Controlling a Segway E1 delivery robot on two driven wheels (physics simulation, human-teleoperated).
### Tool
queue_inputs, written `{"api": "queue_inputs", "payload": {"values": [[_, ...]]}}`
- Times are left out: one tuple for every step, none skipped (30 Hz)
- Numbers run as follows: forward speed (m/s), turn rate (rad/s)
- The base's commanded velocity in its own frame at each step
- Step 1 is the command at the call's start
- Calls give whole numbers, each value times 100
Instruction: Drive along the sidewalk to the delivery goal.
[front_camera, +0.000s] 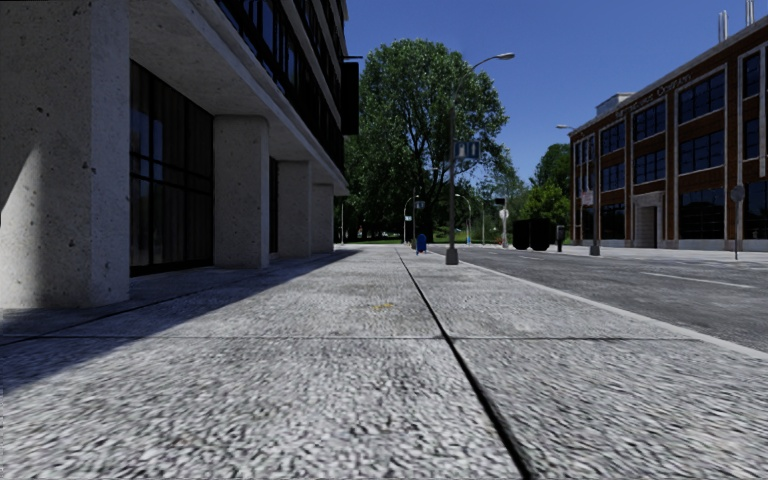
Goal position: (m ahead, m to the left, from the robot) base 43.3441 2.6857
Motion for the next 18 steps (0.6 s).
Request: {"api": "queue_inputs", "payload": {"values": [[200,0],[200,0],[200,0],[200,0],[200,0],[200,0],[200,0],[200,0],[200,0],[200,0],[200,0],[200,0],[200,0],[200,0],[200,0],[200,0],[200,0],[200,0]]}}
